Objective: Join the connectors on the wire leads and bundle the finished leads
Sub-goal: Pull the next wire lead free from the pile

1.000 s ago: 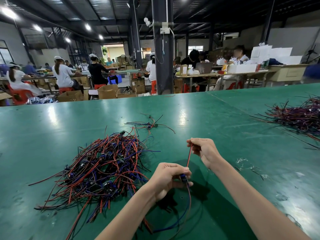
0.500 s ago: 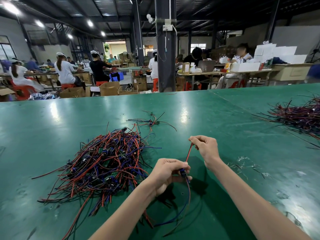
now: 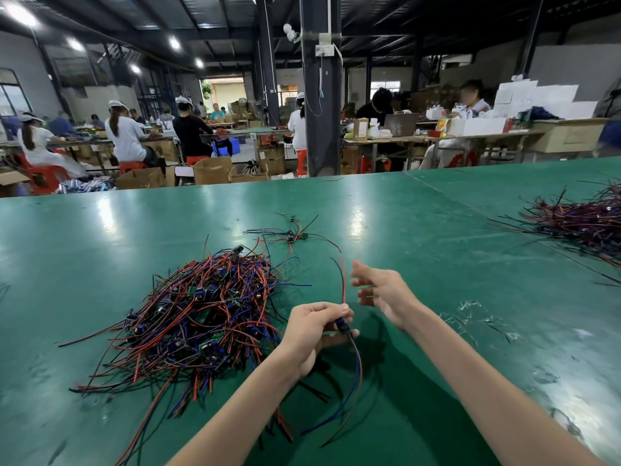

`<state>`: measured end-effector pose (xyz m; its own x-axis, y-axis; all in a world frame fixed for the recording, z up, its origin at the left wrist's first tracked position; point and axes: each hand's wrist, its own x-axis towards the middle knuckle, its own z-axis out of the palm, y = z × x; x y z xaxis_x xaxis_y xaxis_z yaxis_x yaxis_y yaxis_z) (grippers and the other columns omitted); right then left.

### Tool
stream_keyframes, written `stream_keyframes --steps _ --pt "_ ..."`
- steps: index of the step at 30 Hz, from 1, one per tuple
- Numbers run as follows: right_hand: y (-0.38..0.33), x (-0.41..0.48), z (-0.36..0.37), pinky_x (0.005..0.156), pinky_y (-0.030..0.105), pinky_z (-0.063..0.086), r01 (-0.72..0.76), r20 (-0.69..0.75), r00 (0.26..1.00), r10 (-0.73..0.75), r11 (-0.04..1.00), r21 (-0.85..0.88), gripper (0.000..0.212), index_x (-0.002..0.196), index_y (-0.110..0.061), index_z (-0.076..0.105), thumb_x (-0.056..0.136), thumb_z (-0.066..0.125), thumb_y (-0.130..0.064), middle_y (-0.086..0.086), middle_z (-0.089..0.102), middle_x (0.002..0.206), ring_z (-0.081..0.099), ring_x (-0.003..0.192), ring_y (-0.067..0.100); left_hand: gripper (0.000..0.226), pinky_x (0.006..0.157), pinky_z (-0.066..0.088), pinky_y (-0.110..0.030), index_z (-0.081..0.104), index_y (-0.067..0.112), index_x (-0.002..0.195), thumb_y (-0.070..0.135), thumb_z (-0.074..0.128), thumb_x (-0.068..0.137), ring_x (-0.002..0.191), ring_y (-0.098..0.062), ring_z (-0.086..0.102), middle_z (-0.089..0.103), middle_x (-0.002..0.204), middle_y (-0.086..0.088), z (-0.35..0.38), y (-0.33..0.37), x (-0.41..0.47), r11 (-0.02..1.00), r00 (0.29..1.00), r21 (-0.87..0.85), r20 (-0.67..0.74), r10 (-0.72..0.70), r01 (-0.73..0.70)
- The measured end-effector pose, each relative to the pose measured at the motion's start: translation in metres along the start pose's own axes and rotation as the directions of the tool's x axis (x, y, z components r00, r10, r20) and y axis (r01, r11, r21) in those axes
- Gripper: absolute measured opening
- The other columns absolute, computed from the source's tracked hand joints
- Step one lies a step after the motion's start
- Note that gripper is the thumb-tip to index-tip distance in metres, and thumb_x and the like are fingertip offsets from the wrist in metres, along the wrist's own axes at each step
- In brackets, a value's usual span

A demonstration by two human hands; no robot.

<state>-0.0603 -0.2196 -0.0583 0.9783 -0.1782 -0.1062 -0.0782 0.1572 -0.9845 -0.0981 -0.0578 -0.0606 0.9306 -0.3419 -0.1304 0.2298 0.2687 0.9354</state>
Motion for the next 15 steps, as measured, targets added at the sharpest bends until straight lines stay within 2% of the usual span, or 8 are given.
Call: stream_keyframes --steps 4,7,11,15 --pt "0.000 -0.012 0.006 0.056 0.019 0.046 -0.077 0.314 0.942 0.120 0.986 -0.146 0.032 0.080 -0.008 0.074 0.066 0.077 -0.037 0.004 0.064 0.072 0.053 0.059 0.011 0.018 0.058 0.057 -0.030 0.070 -0.002 0.067 -0.001 0.064 0.084 0.063 -0.013 0.064 0.068 0.071 -0.011 -0.002 0.002 0.001 1.000 0.999 -0.018 -0.043 0.019 -0.020" --pt "-0.001 -0.016 0.008 0.065 0.021 0.051 -0.075 0.401 0.907 0.128 0.986 -0.146 0.023 0.071 -0.011 0.073 0.061 0.080 -0.030 0.005 0.066 0.072 0.059 0.062 0.011 0.014 0.058 0.057 -0.030 0.070 -0.002 0.073 -0.002 0.062 0.085 0.065 -0.016 0.067 0.070 0.073 -0.012 -0.002 0.001 0.001 1.000 0.998 -0.006 -0.058 0.019 -0.019" --pt "0.002 -0.014 0.008 0.068 0.025 0.048 -0.014 0.361 0.930 0.064 0.990 -0.140 0.012 0.063 -0.011 0.073 0.066 0.079 -0.020 0.003 0.066 0.064 0.056 0.058 0.011 0.015 0.058 0.057 -0.030 0.066 -0.005 0.072 -0.002 0.061 0.086 0.073 -0.022 0.058 0.064 0.074 -0.016 -0.001 0.000 0.002 1.000 0.998 -0.002 -0.066 0.007 -0.007" --pt "0.004 -0.009 0.009 0.050 0.017 0.039 0.048 0.178 0.984 -0.030 0.994 -0.098 0.017 0.060 -0.009 0.073 0.077 0.075 -0.010 0.002 0.060 0.055 0.043 0.045 0.007 0.018 0.055 0.056 -0.031 0.061 -0.006 0.065 -0.004 0.062 0.084 0.059 -0.019 0.050 0.056 0.062 -0.013 0.002 -0.001 0.002 0.998 0.998 -0.029 -0.038 -0.053 0.052"
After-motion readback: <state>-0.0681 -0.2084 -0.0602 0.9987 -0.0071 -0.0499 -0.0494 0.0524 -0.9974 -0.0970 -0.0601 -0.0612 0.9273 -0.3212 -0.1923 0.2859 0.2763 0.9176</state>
